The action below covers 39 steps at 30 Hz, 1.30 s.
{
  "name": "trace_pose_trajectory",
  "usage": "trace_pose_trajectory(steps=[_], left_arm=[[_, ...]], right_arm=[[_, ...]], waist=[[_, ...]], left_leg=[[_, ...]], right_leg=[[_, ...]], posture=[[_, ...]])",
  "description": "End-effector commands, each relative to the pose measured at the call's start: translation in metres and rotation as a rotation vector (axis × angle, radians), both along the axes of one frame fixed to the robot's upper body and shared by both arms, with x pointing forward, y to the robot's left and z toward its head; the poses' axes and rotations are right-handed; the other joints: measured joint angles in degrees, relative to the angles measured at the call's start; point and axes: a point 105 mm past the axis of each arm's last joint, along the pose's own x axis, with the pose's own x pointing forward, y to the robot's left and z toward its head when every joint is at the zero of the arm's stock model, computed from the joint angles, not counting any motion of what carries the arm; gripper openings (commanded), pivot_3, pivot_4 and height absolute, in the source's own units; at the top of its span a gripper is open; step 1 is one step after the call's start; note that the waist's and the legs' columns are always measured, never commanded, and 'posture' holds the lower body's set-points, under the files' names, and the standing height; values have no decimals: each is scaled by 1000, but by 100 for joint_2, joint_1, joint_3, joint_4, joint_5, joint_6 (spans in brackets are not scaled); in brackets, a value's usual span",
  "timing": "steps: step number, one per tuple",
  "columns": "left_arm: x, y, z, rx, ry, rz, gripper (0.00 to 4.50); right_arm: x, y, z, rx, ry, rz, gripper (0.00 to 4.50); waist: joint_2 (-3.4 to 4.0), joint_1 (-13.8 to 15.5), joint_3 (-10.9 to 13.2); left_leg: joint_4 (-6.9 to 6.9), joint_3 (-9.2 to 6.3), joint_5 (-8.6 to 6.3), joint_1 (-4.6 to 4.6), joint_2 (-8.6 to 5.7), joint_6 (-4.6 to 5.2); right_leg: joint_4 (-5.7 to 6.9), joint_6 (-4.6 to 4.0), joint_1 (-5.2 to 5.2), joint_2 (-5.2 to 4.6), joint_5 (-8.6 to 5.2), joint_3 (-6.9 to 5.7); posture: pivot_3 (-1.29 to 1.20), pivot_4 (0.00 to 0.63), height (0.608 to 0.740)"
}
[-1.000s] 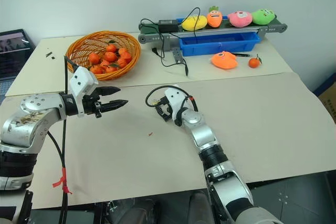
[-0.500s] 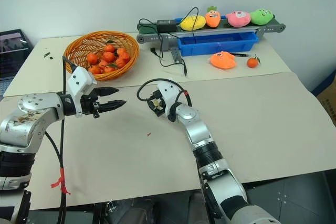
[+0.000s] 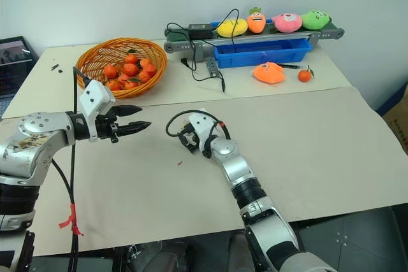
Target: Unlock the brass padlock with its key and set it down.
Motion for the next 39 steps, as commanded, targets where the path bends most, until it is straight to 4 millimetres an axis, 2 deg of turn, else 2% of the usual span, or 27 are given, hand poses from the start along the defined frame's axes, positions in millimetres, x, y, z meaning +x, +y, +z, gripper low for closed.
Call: trace_pose_trajectory(steps=[1, 5, 11, 18, 22, 27, 32, 39], left_arm=[[-1, 5, 17, 10, -56, 10, 2689], [0, 5, 18, 10, -57, 9, 2689], [0, 3, 17, 9, -58, 5, 2689], [1, 2, 17, 6, -61, 2, 2689], [1, 0, 15, 3, -56, -8, 2689], [0, -2, 10, -1, -38, -24, 2689], [-3, -5, 1, 7, -5, -61, 2689], [0, -9, -1, 5, -7, -76, 2689]], right_arm=[[-3, 12, 5, 9, -26, 42, 4223], [-3, 12, 1, 9, -15, 47, 3102], [-2, 9, -1, 3, -17, 38, 999], [-2, 4, -1, -21, -24, 43, 933], [-10, -3, 3, -35, -23, 93, 933], [-32, -23, 9, -65, -17, 173, 933], [-61, -45, 15, -151, -16, 315, 933], [-89, -59, 12, -205, 39, 469, 933]], waist=[[0, -22, 0], [1, -76, 0], [1, -101, -1], [1, -99, -1], [1, -97, -1], [1, -50, -1], [1, 28, -1], [0, 93, -1]], left_leg=[[0, 0, 0, 0, 0, -1], [0, 0, 1, 2, 2, -2], [0, 0, 1, 3, 2, -2], [0, 0, 1, 3, 2, -2], [0, 0, 0, 3, 2, -2], [3, -1, 0, -1, -1, -1], [3, 6, 0, -2, -1, -1], [5, 19, -1, -1, 1, 1]], right_leg=[[0, -1, 0, 0, 0, 1], [3, -1, 1, 1, 1, 1], [4, -1, 0, 2, 1, 1], [4, -1, 1, 1, 1, 0], [4, -1, 0, 1, 1, 0], [4, -1, 0, -1, 1, 0], [2, -1, -1, 2, 1, 0], [-4, -4, 1, 2, 2, 1]], posture=[[0, 150, 737], [0, 150, 737], [0, 150, 737], [0, 150, 737], [0, 150, 737], [0, 150, 737], [0, 150, 737], [0, 150, 737]])
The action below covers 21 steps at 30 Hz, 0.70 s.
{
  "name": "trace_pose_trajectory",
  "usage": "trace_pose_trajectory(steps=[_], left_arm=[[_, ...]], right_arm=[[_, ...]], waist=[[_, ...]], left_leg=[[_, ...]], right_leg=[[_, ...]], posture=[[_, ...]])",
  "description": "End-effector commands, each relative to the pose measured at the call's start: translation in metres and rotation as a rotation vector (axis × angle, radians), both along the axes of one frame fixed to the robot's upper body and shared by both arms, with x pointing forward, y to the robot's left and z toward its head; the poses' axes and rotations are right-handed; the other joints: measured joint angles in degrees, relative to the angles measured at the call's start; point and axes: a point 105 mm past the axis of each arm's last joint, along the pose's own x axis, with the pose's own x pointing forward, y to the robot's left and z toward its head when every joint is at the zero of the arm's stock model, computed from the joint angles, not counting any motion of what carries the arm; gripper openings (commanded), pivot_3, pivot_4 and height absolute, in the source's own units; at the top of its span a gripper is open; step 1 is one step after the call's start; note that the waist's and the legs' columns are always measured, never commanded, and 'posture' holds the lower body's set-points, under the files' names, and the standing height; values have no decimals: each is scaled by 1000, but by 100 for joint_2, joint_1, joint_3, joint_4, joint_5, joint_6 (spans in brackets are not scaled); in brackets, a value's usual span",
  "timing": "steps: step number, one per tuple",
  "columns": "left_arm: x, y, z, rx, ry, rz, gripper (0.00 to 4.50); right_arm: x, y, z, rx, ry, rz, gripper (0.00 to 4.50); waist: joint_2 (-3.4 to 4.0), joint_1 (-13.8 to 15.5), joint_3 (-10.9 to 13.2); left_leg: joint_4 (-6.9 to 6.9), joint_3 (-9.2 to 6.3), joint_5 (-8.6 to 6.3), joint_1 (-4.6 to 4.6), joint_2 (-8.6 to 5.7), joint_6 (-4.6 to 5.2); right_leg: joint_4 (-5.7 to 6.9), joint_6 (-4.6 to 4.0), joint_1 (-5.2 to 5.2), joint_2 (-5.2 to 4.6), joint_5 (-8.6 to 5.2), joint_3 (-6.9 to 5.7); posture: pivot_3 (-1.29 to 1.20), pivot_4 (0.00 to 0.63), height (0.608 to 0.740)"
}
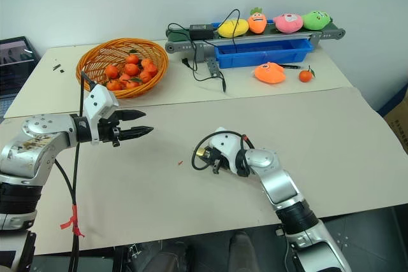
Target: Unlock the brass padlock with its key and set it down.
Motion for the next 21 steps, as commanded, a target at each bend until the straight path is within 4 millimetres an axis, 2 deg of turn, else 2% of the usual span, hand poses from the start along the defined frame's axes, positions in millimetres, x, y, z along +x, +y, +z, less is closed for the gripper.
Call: trace_pose_trajectory(steps=[1, 5, 12, 19, 21], left_arm=[[2, -5, 9, 3, -48, -22, 2689], [1, -10, 7, -5, -47, -31, 2689], [-2, -12, 4, -9, -39, -37, 2689], [-1, -13, 4, -4, -40, -40, 2689], [0, -13, 5, -2, -42, -41, 2689]], right_arm=[[-14, 5, 13, 31, 4, 99, 933], [-20, 7, 12, 42, 32, 142, 933], [-18, 12, 11, 45, 30, 151, 933], [-12, 12, 0, -9, -5, 153, 933], [-12, 11, -1, -16, -9, 159, 1967]], waist=[[0, 22, 0], [-1, 53, 0], [-1, 127, 0], [-1, 130, 0], [-1, 127, 0]], left_leg=[[2, 1, -1, 0, 0, 1], [4, 2, -1, -1, 1, 2], [4, 4, -1, -1, 4, 2], [5, 4, -1, -2, 4, 2], [5, 5, -1, -2, 4, 1]], right_leg=[[-1, 0, 1, -1, 0, 0], [-2, -2, 1, -2, 1, 0], [-3, -4, 0, -2, 3, 0], [-4, -5, 1, -2, 3, 0], [-3, -5, 0, -2, 3, 0]], posture=[[0, 150, 737], [0, 150, 737], [0, 150, 737], [0, 150, 737], [0, 150, 737]])
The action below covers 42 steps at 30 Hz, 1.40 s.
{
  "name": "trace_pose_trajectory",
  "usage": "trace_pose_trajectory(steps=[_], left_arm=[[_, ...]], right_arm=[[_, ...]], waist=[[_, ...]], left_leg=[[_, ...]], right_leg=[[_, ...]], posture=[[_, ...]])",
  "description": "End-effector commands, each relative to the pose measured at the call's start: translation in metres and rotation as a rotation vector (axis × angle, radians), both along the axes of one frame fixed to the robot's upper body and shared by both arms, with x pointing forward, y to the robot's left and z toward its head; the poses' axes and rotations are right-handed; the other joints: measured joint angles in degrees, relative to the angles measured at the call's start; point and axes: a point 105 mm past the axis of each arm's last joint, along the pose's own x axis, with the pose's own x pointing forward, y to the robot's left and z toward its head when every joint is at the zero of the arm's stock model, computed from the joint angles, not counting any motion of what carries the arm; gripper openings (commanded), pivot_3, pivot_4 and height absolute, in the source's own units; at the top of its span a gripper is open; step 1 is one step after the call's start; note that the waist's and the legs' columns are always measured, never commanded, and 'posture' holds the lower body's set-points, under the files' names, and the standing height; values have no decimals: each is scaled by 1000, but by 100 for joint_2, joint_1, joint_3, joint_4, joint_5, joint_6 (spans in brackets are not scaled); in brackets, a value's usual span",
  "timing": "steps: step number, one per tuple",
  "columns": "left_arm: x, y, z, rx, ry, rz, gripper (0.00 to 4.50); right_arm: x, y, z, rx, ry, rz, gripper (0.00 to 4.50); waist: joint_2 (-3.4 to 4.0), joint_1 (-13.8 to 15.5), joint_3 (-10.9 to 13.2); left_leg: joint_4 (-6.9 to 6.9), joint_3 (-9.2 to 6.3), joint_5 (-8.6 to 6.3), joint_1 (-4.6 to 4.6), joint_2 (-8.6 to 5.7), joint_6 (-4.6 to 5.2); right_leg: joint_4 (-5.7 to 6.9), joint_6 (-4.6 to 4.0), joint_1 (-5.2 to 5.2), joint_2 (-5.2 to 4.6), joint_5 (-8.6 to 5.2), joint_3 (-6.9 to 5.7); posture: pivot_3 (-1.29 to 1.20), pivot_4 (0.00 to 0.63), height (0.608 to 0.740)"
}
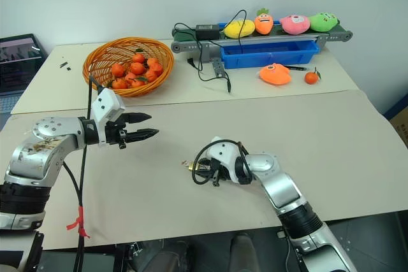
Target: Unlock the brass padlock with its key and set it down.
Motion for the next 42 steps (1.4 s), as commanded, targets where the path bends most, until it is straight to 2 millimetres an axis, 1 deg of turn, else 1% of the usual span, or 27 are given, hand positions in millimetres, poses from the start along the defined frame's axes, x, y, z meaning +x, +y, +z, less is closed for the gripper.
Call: trace_pose_trajectory(steps=[1, 2, 3, 11, 20, 29, 32, 35, 38, 39, 40, 42], left_arm=[[-1, -4, 12, 11, -53, -25, 2689], [0, -5, 12, 12, -54, -25, 2689], [1, -5, 13, 12, -55, -26, 2689], [3, -6, 14, 14, -61, -32, 2689], [5, -8, 14, 13, -68, -33, 2689], [6, -7, 15, 19, -76, -25, 2689], [6, -7, 16, 18, -78, -26, 2689], [6, -6, 17, 18, -80, -24, 2689], [6, -7, 17, 16, -80, -24, 2689], [6, -7, 17, 15, -80, -25, 2689], [6, -7, 17, 15, -79, -26, 2689], [6, -7, 16, 14, -78, -29, 2689]], right_arm=[[2, 2, 9, -1, -62, 27, 2207], [3, 2, 9, -1, -64, 26, 2477], [3, 2, 10, 0, -66, 26, 2883], [3, 6, 16, 19, -68, 22, 2883], [4, 11, 13, 39, -44, -4, 2883], [5, 17, 3, 40, -20, -19, 2883], [5, 17, 1, 36, -16, -22, 2883], [4, 11, -6, 15, -3, -28, 2883], [3, 9, -10, 9, 6, -32, 2177], [3, 8, -10, 6, 8, -33, 1897], [3, 7, -12, -1, 7, -32, 1428], [2, 6, -13, -7, 6, -32, 938]], waist=[[0, 2, 0], [0, 3, 0], [0, 3, 0], [0, -1, 0], [0, -2, 0], [0, -5, 0], [0, -10, 0], [0, -9, 0], [0, -3, 0], [-1, -1, -1], [-1, -1, -1], [-1, 0, -1]], left_leg=[[0, 0, 0, 0, 0, 0], [0, 0, 0, 1, 1, 0], [0, 0, 0, 0, 1, 0], [0, 0, 0, 0, 1, 0], [1, 1, 0, 0, 1, 0], [1, 1, 0, 0, 1, 0], [1, 1, 0, 1, 2, 0], [2, 1, 0, 2, 2, 0], [2, 1, 0, 2, 2, 0], [2, 1, 0, 2, 2, 0], [2, 1, 0, 2, 2, 0], [1, 1, 0, 2, 2, 0]], right_leg=[[0, -1, 0, 0, 0, 0], [0, -1, 0, 1, 0, 0], [0, -1, 0, 0, 0, 0], [-1, -1, 0, 0, 1, 0], [-1, -2, 0, 1, 1, 0], [0, -2, 0, 1, 1, 0], [0, -3, 0, 1, 2, 0], [1, -3, 1, 2, 2, 0], [0, -3, 2, 1, 2, 0], [0, -3, 2, 1, 2, 0], [0, -3, 2, 1, 2, 0], [0, -3, 1, 1, 2, -1]], posture=[[0, 150, 737], [0, 150, 737], [0, 150, 737], [0, 150, 737], [0, 150, 737], [0, 150, 737], [0, 150, 737], [0, 150, 737], [0, 150, 737], [0, 150, 737], [0, 150, 737], [0, 150, 737]])
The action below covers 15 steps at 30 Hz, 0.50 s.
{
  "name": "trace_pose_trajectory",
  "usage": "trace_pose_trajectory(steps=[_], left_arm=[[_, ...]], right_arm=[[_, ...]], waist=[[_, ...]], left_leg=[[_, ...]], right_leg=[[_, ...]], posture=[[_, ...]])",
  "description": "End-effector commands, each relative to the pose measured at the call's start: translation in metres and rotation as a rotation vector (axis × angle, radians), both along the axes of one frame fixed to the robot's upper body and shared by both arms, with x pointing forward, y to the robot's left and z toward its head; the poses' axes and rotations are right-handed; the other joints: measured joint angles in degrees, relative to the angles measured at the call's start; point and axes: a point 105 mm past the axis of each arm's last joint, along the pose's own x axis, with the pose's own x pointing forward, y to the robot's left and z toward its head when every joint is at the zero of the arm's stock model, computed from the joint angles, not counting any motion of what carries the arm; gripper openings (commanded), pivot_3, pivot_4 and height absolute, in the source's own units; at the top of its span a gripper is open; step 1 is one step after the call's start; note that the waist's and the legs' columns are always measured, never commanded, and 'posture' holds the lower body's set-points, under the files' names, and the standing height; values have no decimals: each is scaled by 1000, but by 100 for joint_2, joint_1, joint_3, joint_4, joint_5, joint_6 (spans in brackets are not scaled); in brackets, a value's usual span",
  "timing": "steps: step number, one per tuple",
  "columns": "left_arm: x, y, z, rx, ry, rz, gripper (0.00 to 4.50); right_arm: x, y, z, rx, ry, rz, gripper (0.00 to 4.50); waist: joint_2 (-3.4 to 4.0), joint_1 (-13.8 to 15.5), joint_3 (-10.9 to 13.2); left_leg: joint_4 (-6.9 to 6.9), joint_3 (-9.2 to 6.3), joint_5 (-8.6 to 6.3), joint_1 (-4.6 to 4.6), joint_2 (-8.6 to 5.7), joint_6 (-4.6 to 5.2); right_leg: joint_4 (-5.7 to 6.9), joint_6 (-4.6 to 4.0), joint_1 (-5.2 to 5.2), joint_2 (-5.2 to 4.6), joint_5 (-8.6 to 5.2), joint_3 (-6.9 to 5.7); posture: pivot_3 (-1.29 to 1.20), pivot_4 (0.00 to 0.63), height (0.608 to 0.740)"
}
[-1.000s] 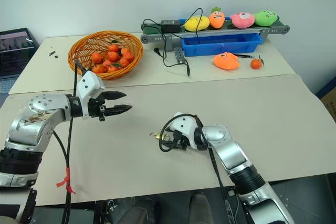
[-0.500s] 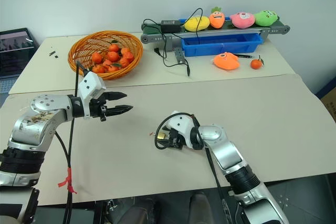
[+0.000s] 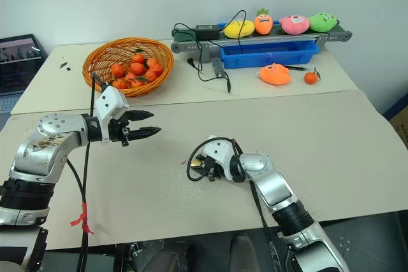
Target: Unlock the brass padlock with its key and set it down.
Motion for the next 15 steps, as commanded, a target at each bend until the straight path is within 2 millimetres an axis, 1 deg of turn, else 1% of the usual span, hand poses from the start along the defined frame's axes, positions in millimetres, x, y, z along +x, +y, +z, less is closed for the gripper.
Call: trace_pose_trajectory(steps=[1, 6, 8, 11, 15], left_arm=[[1, -3, 14, -3, -61, -17, 2689], [-1, -5, 13, -6, -45, -38, 2689], [-3, -6, 11, -10, -36, -49, 2689], [-5, -9, 9, -22, -19, -64, 2689], [-8, -13, -2, -11, 14, -90, 2689]], right_arm=[[-5, -3, -9, -21, 20, 8, 937], [-4, -4, -3, -25, -4, 8, 937], [-1, -7, 8, -26, -36, 9, 937], [2, -13, 29, -32, -96, 20, 937], [6, -19, 60, -41, -179, 40, 937]], waist=[[0, 2, 0], [0, 3, 0], [0, 3, 0], [0, 15, 0], [0, 10, 0]], left_leg=[[0, 0, 0, 0, 0, 0], [0, 0, 0, 0, 0, 0], [0, 0, 0, 0, -1, 0], [1, 0, 0, -2, -2, 0], [4, 1, 0, -3, -1, 0]], right_leg=[[-1, 0, 0, 0, 0, 0], [-1, 0, 1, 0, 0, 0], [-1, 0, 1, -1, 0, 0], [-1, 0, 0, -2, 0, 0], [-1, 0, 0, -1, 0, 0]], posture=[[0, 150, 737], [0, 150, 737], [0, 150, 737], [0, 150, 737], [0, 150, 737]])
